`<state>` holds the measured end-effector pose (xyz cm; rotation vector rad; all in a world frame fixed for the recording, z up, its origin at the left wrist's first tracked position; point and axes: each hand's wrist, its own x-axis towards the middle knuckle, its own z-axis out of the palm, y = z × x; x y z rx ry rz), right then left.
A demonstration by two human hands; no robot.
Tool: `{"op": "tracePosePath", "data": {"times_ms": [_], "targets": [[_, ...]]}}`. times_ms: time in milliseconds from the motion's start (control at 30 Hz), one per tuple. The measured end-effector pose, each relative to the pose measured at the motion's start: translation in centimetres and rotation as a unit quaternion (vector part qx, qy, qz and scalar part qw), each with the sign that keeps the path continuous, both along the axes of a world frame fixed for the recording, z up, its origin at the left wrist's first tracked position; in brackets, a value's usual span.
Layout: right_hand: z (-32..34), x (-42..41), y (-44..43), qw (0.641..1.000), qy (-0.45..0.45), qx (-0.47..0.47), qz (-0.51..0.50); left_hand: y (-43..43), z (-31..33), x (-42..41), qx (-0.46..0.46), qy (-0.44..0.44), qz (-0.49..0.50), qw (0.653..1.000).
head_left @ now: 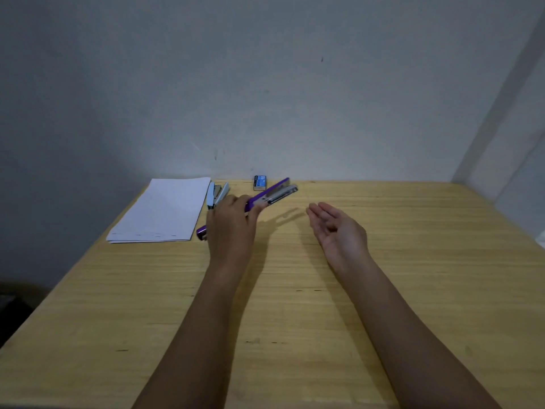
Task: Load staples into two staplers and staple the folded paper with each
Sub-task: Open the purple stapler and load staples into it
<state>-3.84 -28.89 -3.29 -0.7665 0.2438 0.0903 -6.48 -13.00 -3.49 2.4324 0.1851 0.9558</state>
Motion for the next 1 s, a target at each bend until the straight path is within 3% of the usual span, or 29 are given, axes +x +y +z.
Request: {"op": "tracePosePath", "data": {"times_ms": [67,100,200,300,467,567,767,867,933,1000], "targets": [[-0.6,0.3,0.5,0.98,-0.056,-0.192,-0.025,0.9,-0.4,0.1,-0.009,0.038,0.03,0.999],[-1.0,0.4,0.7,0.947,-0.099,-0.302,-0.038,1.1,-0.6,0.2,-0.015,0.065,0.038,0.997],[-2.5,0.2,1.3,0.805,-0.212,-0.554,-0.012,1.5,-1.0,0.8,-0.015,0.141,0.057,0.988],[-2.8,0.2,2.0,0.716,-0.231,-0.655,0.065,1.6,-1.5,1.2,0.006,0.165,0.071,0.984],[-2.5,0.4,2.7,0.635,-0.253,-0.72,0.118,1.5,-1.7,1.8,0.008,0.201,0.09,0.976],[-2.6,0.4,2.3,0.62,-0.277,-0.723,0.124,1.5,-1.6,1.9,0.007,0.209,0.089,0.974],[-1.7,0.8,0.2,0.674,-0.276,-0.684,-0.031,1.5,-1.6,1.7,0.001,0.189,0.062,0.98],[-1.2,1.6,-1.6,0.626,-0.227,-0.743,-0.073,1.6,-1.5,1.7,0.022,0.189,0.056,0.98],[-1.4,2.0,-2.6,0.588,-0.171,-0.789,-0.047,1.5,-1.5,1.8,0.042,0.202,0.06,0.977],[-1.9,2.2,-3.1,0.572,-0.137,-0.809,-0.015,1.3,-1.6,1.8,0.065,0.212,0.067,0.973]]}}
